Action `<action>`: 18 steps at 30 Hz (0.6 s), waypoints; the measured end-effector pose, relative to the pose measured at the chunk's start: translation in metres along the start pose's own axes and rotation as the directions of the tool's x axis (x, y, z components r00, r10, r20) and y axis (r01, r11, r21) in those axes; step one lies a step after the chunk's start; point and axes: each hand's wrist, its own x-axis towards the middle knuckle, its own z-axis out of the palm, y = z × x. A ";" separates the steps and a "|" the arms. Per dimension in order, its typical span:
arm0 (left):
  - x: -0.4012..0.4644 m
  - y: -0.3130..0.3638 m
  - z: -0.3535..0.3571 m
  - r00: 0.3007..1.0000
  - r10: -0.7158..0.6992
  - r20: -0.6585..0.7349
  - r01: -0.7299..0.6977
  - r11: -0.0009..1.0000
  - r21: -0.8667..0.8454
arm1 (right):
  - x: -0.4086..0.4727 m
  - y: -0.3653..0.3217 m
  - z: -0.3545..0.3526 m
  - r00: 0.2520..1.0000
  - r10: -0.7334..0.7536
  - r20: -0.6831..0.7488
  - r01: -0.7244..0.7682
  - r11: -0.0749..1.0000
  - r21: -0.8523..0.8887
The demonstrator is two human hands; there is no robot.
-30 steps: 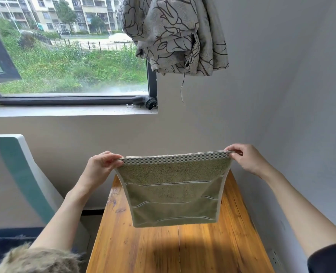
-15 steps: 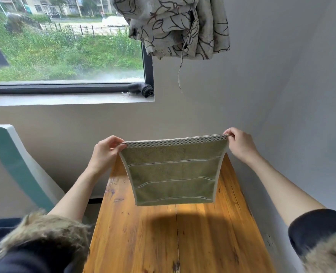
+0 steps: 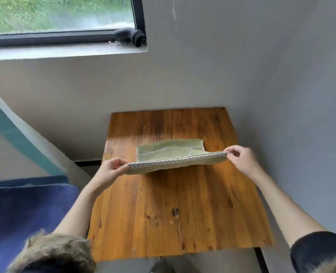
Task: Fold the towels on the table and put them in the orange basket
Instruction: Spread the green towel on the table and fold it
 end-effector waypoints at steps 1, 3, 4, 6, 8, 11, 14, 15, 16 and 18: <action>-0.005 -0.013 0.008 0.997 -0.057 0.054 0.057 0.998 0.012 | -0.008 0.013 0.007 0.996 0.056 0.070 -0.055 0.998 -0.026; -0.015 -0.036 0.022 0.975 -0.162 0.151 0.157 0.987 0.047 | -0.024 0.038 0.019 0.964 0.153 0.219 -0.137 0.987 -0.087; -0.020 -0.045 0.028 0.960 -0.209 0.188 0.199 0.977 0.071 | -0.031 0.048 0.024 0.939 0.198 0.283 -0.172 0.978 -0.115; -0.030 -0.060 0.037 0.924 -0.285 0.255 0.264 0.958 0.114 | -0.045 0.063 0.029 0.887 0.269 0.375 -0.225 0.961 -0.159; -0.039 -0.069 0.042 0.894 -0.328 0.305 0.302 0.944 0.129 | -0.054 0.074 0.031 0.846 0.317 0.428 -0.261 0.947 -0.186; -0.043 -0.075 0.045 0.884 -0.346 0.315 0.330 0.938 0.105 | -0.057 0.080 0.031 0.822 0.339 0.457 -0.317 0.940 -0.126; -0.039 -0.074 0.043 0.900 -0.338 0.274 0.333 0.941 0.067 | -0.050 0.078 0.032 0.838 0.327 0.437 -0.348 0.937 -0.033; -0.037 -0.073 0.042 0.910 -0.330 0.252 0.328 0.943 0.052 | -0.047 0.076 0.032 0.844 0.325 0.427 -0.365 0.931 0.014; -0.033 -0.072 0.041 0.920 -0.321 0.224 0.321 0.946 0.038 | -0.043 0.075 0.034 0.848 0.328 0.417 -0.385 0.921 0.059; -0.025 -0.070 0.040 0.942 -0.297 0.155 0.298 0.954 0.016 | -0.034 0.071 0.037 0.853 0.336 0.399 -0.414 0.901 0.127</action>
